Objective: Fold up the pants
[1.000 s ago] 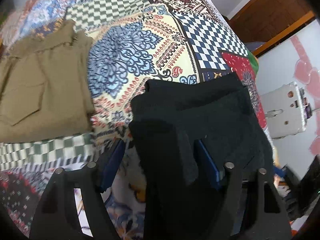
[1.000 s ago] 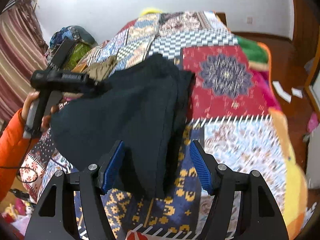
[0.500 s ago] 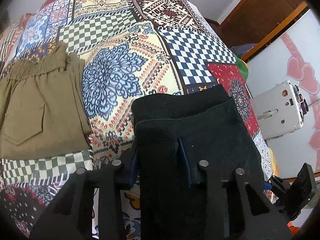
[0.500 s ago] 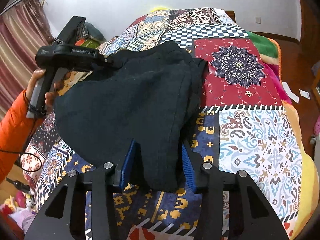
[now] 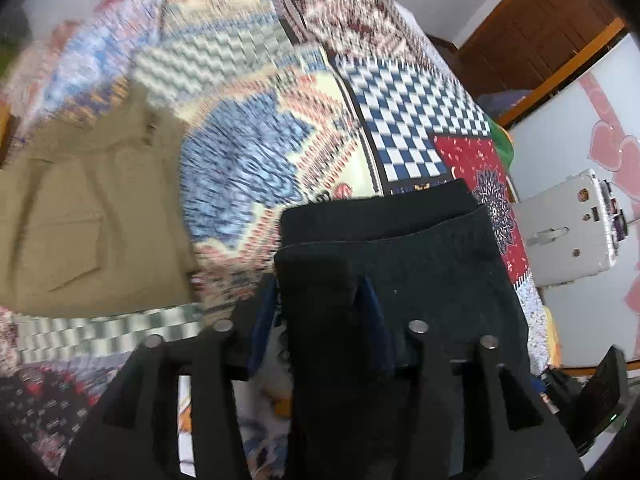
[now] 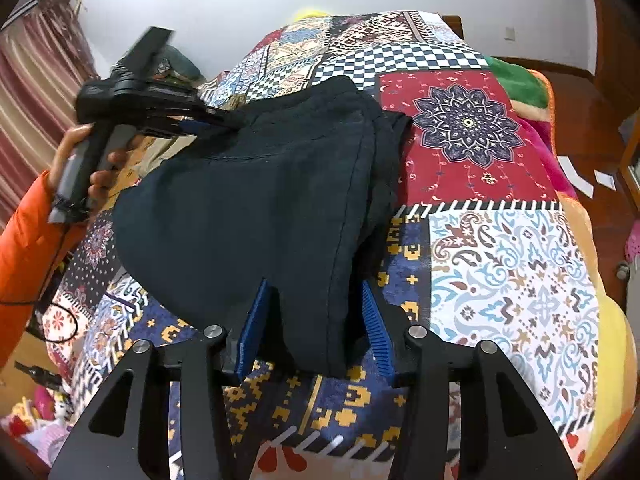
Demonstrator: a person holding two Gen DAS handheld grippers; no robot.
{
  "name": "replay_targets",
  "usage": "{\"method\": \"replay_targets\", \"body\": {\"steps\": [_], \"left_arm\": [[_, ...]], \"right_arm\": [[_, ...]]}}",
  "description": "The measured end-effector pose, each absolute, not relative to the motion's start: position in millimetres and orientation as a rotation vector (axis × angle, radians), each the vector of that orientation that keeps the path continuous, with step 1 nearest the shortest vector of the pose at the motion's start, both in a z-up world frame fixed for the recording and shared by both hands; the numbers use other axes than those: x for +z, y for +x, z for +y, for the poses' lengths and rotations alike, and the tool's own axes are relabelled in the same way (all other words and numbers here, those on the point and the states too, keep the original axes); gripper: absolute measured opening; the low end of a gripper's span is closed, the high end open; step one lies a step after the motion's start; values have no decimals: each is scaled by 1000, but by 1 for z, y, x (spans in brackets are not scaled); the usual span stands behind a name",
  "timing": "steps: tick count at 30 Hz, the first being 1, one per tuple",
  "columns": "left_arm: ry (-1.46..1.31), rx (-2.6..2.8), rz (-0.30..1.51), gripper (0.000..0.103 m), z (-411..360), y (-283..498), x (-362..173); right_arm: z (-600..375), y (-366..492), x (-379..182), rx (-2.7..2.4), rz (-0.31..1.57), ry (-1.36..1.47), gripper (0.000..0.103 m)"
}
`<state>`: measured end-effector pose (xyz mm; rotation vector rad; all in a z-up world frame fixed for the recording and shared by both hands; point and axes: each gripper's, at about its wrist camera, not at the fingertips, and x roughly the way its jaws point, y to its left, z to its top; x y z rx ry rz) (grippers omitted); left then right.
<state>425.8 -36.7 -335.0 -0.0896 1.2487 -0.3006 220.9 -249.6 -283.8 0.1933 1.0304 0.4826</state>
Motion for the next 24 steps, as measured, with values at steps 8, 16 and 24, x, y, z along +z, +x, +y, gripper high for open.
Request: {"method": "replay_targets", "body": {"steps": [8, 16, 24], "left_arm": [[24, -316, 1066, 57, -46, 343, -272], [-21, -376, 1044, 33, -69, 284, -290], [-108, -345, 1103, 24, -50, 271, -344]], "right_arm": [[-256, 225, -234, 457, 921, 164, 44], [-219, 238, -246, 514, 925, 113, 43], [-218, 236, -285, 517, 1033, 76, 41]]}}
